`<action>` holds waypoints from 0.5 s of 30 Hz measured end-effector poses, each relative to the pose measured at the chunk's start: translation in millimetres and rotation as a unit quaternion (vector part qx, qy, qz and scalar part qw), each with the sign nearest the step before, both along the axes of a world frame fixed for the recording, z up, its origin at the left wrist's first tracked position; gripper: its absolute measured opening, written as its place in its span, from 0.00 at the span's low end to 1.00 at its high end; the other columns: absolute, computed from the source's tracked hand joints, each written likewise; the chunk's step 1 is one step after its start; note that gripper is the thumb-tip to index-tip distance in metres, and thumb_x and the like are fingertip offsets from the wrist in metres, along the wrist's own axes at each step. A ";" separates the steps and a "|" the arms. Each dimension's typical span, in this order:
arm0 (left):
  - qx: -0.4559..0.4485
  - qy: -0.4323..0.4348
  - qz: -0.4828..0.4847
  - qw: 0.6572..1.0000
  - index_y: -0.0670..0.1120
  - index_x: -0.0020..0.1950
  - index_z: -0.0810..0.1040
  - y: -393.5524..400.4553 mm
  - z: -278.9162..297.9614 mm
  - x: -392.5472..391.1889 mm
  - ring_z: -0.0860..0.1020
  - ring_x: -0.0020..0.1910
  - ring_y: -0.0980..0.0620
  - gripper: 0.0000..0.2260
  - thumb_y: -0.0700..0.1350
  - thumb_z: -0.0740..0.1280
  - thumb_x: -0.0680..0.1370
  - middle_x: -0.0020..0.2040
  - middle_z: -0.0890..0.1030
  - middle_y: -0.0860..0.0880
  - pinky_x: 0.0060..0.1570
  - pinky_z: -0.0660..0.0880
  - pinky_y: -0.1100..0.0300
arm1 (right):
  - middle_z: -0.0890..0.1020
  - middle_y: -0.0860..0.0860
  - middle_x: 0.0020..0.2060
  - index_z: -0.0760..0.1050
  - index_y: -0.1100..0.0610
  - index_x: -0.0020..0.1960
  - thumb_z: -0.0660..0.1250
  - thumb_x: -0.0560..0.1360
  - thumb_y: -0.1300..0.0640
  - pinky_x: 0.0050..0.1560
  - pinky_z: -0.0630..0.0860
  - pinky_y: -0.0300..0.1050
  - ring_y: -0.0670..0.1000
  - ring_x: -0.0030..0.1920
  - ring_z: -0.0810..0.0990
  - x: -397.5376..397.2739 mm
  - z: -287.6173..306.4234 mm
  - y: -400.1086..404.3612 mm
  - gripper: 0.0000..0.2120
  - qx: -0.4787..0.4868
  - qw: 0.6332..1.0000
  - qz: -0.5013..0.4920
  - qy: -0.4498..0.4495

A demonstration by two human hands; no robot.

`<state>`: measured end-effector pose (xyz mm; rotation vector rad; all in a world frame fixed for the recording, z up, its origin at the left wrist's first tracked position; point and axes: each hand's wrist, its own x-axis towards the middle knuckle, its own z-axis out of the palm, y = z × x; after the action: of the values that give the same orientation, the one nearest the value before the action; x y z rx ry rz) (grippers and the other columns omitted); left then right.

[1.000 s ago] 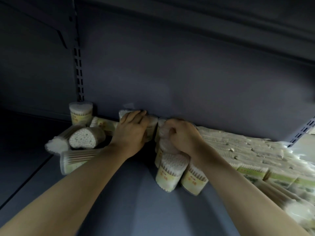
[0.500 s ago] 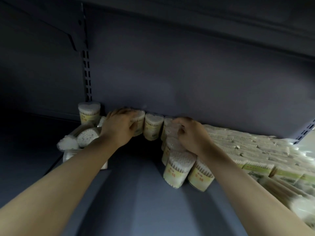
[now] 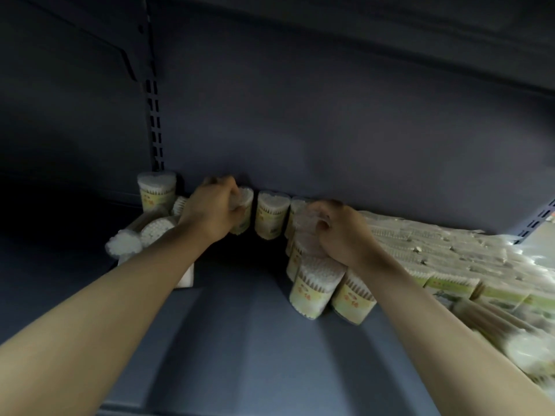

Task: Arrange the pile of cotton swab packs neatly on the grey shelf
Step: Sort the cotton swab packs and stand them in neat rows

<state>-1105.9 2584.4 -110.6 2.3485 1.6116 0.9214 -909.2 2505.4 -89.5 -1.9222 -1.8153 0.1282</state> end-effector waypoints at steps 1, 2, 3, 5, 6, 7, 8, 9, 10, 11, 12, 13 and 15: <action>0.001 -0.001 0.001 1.000 0.42 0.57 0.73 -2.0 -0.1 -1.5 0.72 0.57 0.41 0.16 0.47 0.69 0.73 0.56 0.75 0.39 0.49 0.68 0.54 | 0.74 0.55 0.63 0.72 0.55 0.64 0.57 0.75 0.66 0.59 0.72 0.49 0.55 0.62 0.72 -0.5 0.2 -0.3 0.19 -0.001 1.000 -0.002 -0.002; -0.001 -0.002 0.002 1.000 0.43 0.58 0.74 -5.1 0.2 -2.5 0.71 0.58 0.41 0.17 0.48 0.70 0.72 0.56 0.75 0.40 0.50 0.68 0.55 | 0.74 0.55 0.63 0.72 0.55 0.64 0.57 0.75 0.66 0.58 0.72 0.48 0.56 0.62 0.72 -0.6 0.3 -0.4 0.19 -0.001 1.000 -0.002 -0.005; -0.005 -0.003 0.003 1.000 0.44 0.60 0.73 -8.5 0.4 -3.0 0.71 0.59 0.41 0.20 0.48 0.70 0.71 0.57 0.74 0.40 0.52 0.68 0.55 | 0.74 0.55 0.63 0.72 0.56 0.64 0.57 0.75 0.66 0.58 0.72 0.49 0.56 0.62 0.73 -0.8 0.2 -0.4 0.18 -0.002 1.000 -0.002 -0.006; -0.021 0.014 0.003 1.000 0.44 0.67 0.70 -17.1 2.5 -2.1 0.70 0.61 0.41 0.26 0.50 0.70 0.71 0.61 0.70 0.41 0.57 0.67 0.55 | 0.74 0.56 0.63 0.72 0.56 0.63 0.57 0.75 0.66 0.58 0.73 0.51 0.56 0.62 0.73 -1.2 0.1 -0.4 0.18 -0.002 1.000 0.000 -0.004; -0.029 0.026 0.001 0.999 0.44 0.69 0.68 -21.7 3.7 -1.4 0.69 0.62 0.42 0.28 0.50 0.70 0.72 0.63 0.69 0.41 0.58 0.67 0.56 | 0.74 0.56 0.63 0.72 0.57 0.63 0.56 0.75 0.66 0.58 0.73 0.51 0.57 0.62 0.73 -1.7 0.3 -0.7 0.18 -0.002 1.000 0.001 -0.002; -0.033 0.031 -0.003 0.999 0.44 0.69 0.68 -25.9 4.8 -0.6 0.69 0.62 0.42 0.28 0.51 0.70 0.72 0.63 0.68 0.41 0.58 0.66 0.57 | 0.74 0.56 0.63 0.71 0.57 0.64 0.56 0.75 0.66 0.59 0.72 0.51 0.57 0.62 0.73 -2.1 0.5 -1.1 0.19 -0.002 1.000 0.002 0.000; -0.037 0.028 -0.009 0.999 0.43 0.69 0.68 -29.9 5.5 -0.2 0.69 0.61 0.43 0.28 0.51 0.70 0.72 0.63 0.67 0.41 0.58 0.66 0.58 | 0.74 0.56 0.64 0.71 0.57 0.64 0.56 0.75 0.66 0.59 0.72 0.50 0.56 0.63 0.72 -2.4 0.8 -1.7 0.19 -0.001 1.000 0.003 0.000; -0.041 0.022 -0.015 0.999 0.43 0.68 0.69 -33.7 6.1 -0.1 0.69 0.61 0.44 0.27 0.51 0.70 0.72 0.62 0.67 0.42 0.57 0.66 0.59 | 0.73 0.55 0.64 0.71 0.57 0.64 0.56 0.75 0.66 0.59 0.72 0.49 0.56 0.63 0.72 -2.4 1.1 -2.7 0.19 -0.001 1.000 0.004 -0.003; -0.046 0.014 -0.020 0.999 0.43 0.67 0.70 -37.2 6.1 -0.3 0.69 0.61 0.46 0.26 0.51 0.70 0.71 0.62 0.67 0.42 0.57 0.66 0.60 | 0.73 0.55 0.64 0.71 0.57 0.65 0.56 0.75 0.66 0.60 0.71 0.48 0.55 0.64 0.71 -2.2 1.2 -3.7 0.19 -0.001 1.000 0.005 -0.005; -0.050 0.009 -0.023 0.998 0.44 0.66 0.71 -39.6 5.2 -0.6 0.68 0.61 0.47 0.26 0.51 0.70 0.71 0.62 0.67 0.43 0.56 0.65 0.62 | 0.73 0.54 0.65 0.71 0.57 0.65 0.56 0.75 0.66 0.60 0.71 0.47 0.55 0.64 0.71 -1.9 1.4 -4.9 0.19 -0.002 1.000 0.004 -0.004; -0.051 0.003 -0.025 0.998 0.44 0.66 0.72 -41.6 4.1 -0.9 0.68 0.61 0.48 0.25 0.51 0.70 0.71 0.61 0.68 0.43 0.54 0.63 0.65 | 0.73 0.54 0.65 0.71 0.57 0.65 0.56 0.75 0.67 0.61 0.70 0.47 0.55 0.65 0.71 -1.4 1.3 -5.9 0.19 -0.002 1.000 0.004 -0.001; -0.053 -0.002 -0.027 0.998 0.45 0.65 0.72 -43.4 3.0 -1.1 0.67 0.61 0.49 0.24 0.51 0.70 0.71 0.61 0.69 0.43 0.51 0.62 0.67 | 0.73 0.54 0.65 0.71 0.57 0.65 0.57 0.75 0.67 0.62 0.70 0.47 0.55 0.65 0.71 -1.2 1.0 -7.4 0.19 -0.001 1.000 0.004 0.004; -0.055 -0.023 -0.027 0.998 0.45 0.63 0.74 -47.5 3.3 -1.5 0.67 0.60 0.50 0.22 0.51 0.70 0.71 0.60 0.71 0.44 0.47 0.60 0.69 | 0.73 0.54 0.64 0.72 0.57 0.64 0.57 0.75 0.67 0.63 0.69 0.49 0.54 0.65 0.71 -1.0 0.6 -10.8 0.20 0.005 1.000 0.005 0.015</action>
<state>-1107.5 2536.9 -107.3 2.2680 1.5344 0.8455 -910.3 2494.6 -88.9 -1.8942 -1.8032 0.1516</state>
